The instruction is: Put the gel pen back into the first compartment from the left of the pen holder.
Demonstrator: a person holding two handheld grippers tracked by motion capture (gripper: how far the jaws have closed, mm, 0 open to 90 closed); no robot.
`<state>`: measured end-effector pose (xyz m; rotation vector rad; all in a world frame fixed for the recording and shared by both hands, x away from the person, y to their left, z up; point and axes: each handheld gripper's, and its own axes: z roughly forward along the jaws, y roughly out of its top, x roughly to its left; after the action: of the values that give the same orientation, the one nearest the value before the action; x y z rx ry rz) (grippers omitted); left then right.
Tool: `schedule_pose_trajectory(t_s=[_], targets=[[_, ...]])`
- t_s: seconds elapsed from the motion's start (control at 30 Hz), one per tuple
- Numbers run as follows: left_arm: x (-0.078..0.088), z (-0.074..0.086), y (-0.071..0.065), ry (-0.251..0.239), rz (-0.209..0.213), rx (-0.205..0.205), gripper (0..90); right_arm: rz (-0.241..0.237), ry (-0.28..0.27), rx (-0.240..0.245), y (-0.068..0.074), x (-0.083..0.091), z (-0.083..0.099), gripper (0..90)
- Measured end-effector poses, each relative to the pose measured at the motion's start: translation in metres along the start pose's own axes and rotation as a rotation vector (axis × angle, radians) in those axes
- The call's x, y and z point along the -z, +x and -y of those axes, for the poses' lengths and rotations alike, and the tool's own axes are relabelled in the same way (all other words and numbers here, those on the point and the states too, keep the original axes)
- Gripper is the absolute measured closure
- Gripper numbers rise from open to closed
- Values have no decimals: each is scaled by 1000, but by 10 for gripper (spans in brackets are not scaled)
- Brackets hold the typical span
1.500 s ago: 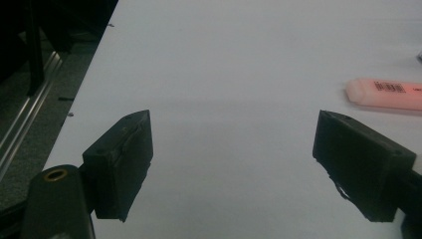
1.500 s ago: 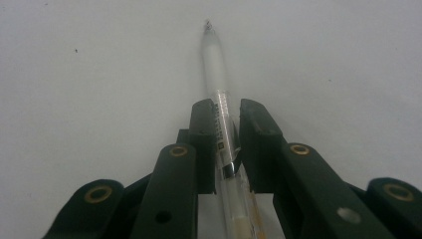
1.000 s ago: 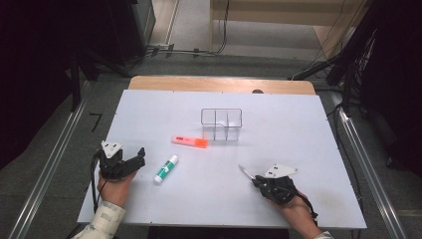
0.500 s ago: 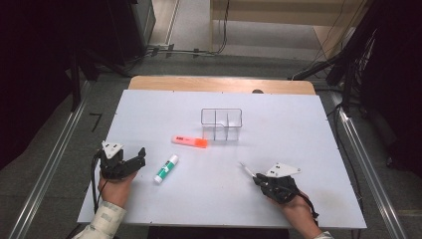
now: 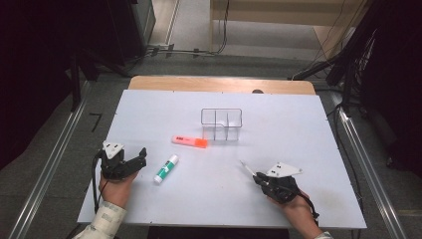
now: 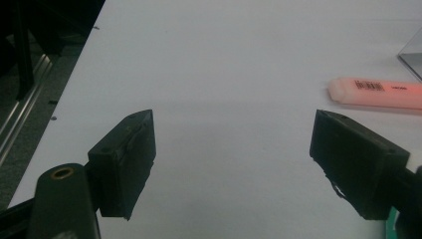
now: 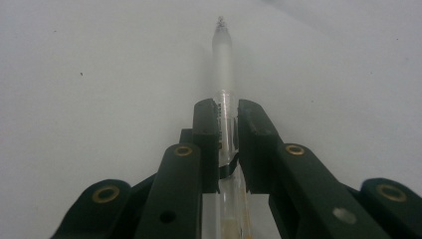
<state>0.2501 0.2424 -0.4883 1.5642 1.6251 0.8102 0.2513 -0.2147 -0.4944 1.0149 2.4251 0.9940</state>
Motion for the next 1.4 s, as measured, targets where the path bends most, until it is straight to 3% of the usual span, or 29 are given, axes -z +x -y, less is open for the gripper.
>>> schedule_pose_trajectory(t_s=[0.6,1.4], targets=[[-1,0,-1,2,2,-5,183,-6,-42,-24,-3,5,-6,778],[-2,0,-1,8,2,-3,183,-44,-143,-35,-6,-4,-49,777]])
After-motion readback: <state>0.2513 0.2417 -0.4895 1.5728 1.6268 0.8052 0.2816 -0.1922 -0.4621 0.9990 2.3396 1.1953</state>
